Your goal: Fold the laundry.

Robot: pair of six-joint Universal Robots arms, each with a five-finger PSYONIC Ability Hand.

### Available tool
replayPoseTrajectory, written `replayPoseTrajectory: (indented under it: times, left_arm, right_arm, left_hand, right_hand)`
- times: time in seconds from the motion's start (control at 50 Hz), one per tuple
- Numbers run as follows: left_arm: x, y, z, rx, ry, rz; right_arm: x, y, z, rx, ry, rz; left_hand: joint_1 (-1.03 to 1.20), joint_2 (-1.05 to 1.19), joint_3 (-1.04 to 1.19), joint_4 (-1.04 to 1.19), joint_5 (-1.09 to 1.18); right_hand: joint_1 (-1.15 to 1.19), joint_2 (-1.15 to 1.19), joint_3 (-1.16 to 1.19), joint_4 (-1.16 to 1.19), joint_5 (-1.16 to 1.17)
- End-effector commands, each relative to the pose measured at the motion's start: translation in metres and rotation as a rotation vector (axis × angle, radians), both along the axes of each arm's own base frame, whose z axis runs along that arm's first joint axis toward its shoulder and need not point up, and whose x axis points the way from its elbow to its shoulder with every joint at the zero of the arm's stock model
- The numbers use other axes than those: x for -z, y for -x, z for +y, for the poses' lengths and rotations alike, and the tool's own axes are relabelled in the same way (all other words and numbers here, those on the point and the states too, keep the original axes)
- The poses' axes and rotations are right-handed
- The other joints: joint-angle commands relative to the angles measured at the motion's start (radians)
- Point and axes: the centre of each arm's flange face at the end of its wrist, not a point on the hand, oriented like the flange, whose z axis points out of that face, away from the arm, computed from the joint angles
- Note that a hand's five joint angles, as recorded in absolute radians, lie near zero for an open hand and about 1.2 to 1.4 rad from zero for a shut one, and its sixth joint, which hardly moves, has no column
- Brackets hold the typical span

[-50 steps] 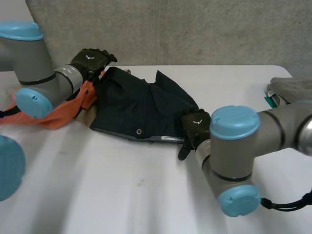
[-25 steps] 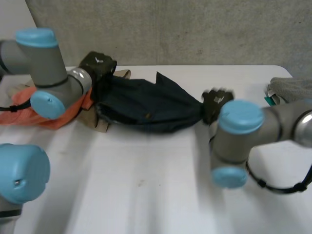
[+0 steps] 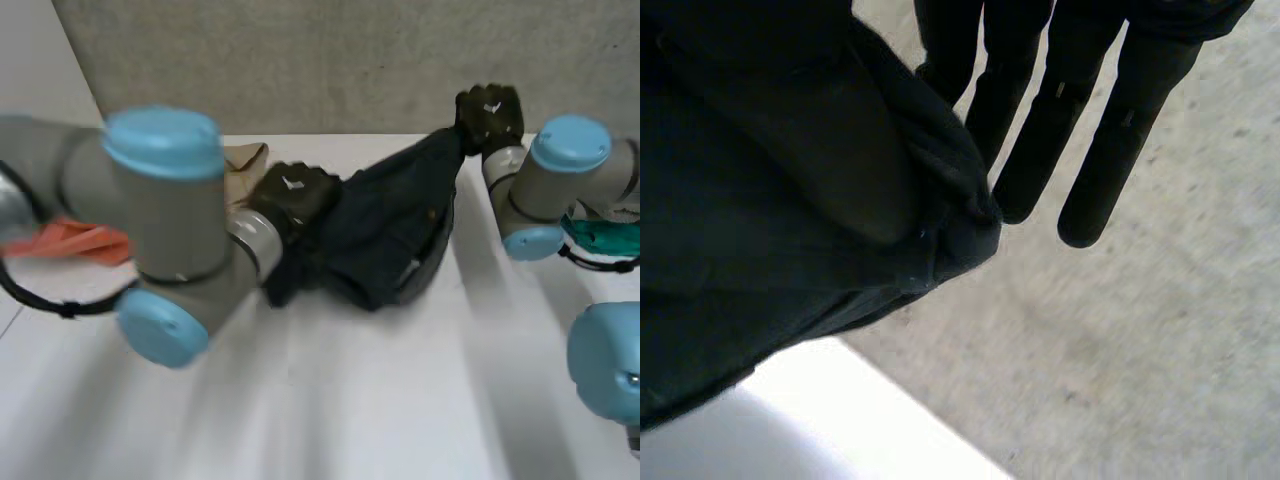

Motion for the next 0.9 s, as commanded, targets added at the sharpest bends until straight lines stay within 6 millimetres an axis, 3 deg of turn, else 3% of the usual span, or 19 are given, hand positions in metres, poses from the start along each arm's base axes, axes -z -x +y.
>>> replayPoseTrajectory:
  times: [0.02,0.08,0.16,0.18,0.24,0.26,0.36,0.48,0.58,0.64,0.8,0.9]
  left_arm:
    - [0.018,0.016,0.012,-0.028,0.023,-0.091]
    - [0.006,0.009,0.009,-0.053,0.048,-0.118]
    - [-0.024,-0.009,0.003,-0.106,0.091,-0.11]
    - [-0.033,-0.016,0.001,-0.122,0.099,-0.102]
    - [-0.042,-0.027,0.0,-0.136,0.104,-0.09]
    - [-0.044,-0.033,-0.001,-0.143,0.096,-0.088]
    - [-0.038,-0.051,-0.003,-0.166,0.049,-0.101]
    - [-0.018,-0.062,-0.009,-0.194,-0.034,-0.096]
    - [0.002,-0.057,-0.013,-0.158,-0.108,-0.078]
    - [0.015,-0.052,-0.015,-0.136,-0.148,-0.067]
    - [0.038,-0.035,-0.026,-0.128,-0.162,-0.066]
    - [0.045,-0.027,-0.032,-0.146,-0.151,-0.072]
  right_arm:
    - [0.03,0.014,-0.006,0.14,-0.008,0.099]
    - [0.01,0.023,-0.006,0.213,-0.003,0.066]
    - [-0.04,0.037,0.008,0.256,-0.016,0.002]
    - [-0.057,0.04,0.018,0.253,-0.027,-0.013]
    - [-0.081,0.044,0.036,0.242,-0.043,-0.017]
    - [-0.093,0.046,0.05,0.233,-0.062,-0.015]
    - [-0.107,0.051,0.098,0.215,-0.183,0.004]
    - [-0.087,0.053,0.155,0.171,-0.421,-0.011]
    - [-0.045,0.044,0.21,0.083,-0.648,-0.008]
    - [-0.018,0.036,0.232,0.041,-0.714,0.012]
    - [0.031,0.019,0.25,0.011,-0.697,0.036]
    - [0.049,0.011,0.255,0.03,-0.687,0.048]
  left_hand:
    - [-0.225,-0.243,-0.249,-0.254,-0.26]
    - [-0.225,-0.243,-0.249,-0.254,-0.26]
    - [-0.225,-0.243,-0.249,-0.254,-0.26]
    - [-0.225,-0.243,-0.249,-0.254,-0.26]
    - [-0.225,-0.243,-0.249,-0.254,-0.26]
    - [-0.225,-0.243,-0.249,-0.254,-0.26]
    - [-0.225,-0.243,-0.249,-0.254,-0.26]
    - [-0.225,-0.243,-0.249,-0.254,-0.26]
    - [-0.225,-0.243,-0.249,-0.254,-0.26]
    - [-0.225,-0.243,-0.249,-0.254,-0.26]
    - [-0.225,-0.243,-0.249,-0.254,-0.26]
    - [-0.225,-0.243,-0.249,-0.254,-0.26]
  right_hand:
    - [-0.793,-0.792,-0.806,-0.81,-0.81]
    - [-0.793,-0.792,-0.806,-0.81,-0.81]
    - [-0.793,-0.792,-0.806,-0.81,-0.81]
    - [-0.793,-0.792,-0.806,-0.81,-0.81]
    - [-0.793,-0.792,-0.806,-0.81,-0.81]
    - [-0.793,-0.792,-0.806,-0.81,-0.81]
    - [-0.793,-0.792,-0.806,-0.81,-0.81]
    - [-0.793,-0.792,-0.806,-0.81,-0.81]
    - [-0.779,-0.778,-0.791,-0.795,-0.796]
    - [-0.726,-0.725,-0.738,-0.742,-0.743]
    - [-0.576,-0.575,-0.589,-0.592,-0.593]
    - [-0.576,-0.575,-0.588,-0.592,-0.593]
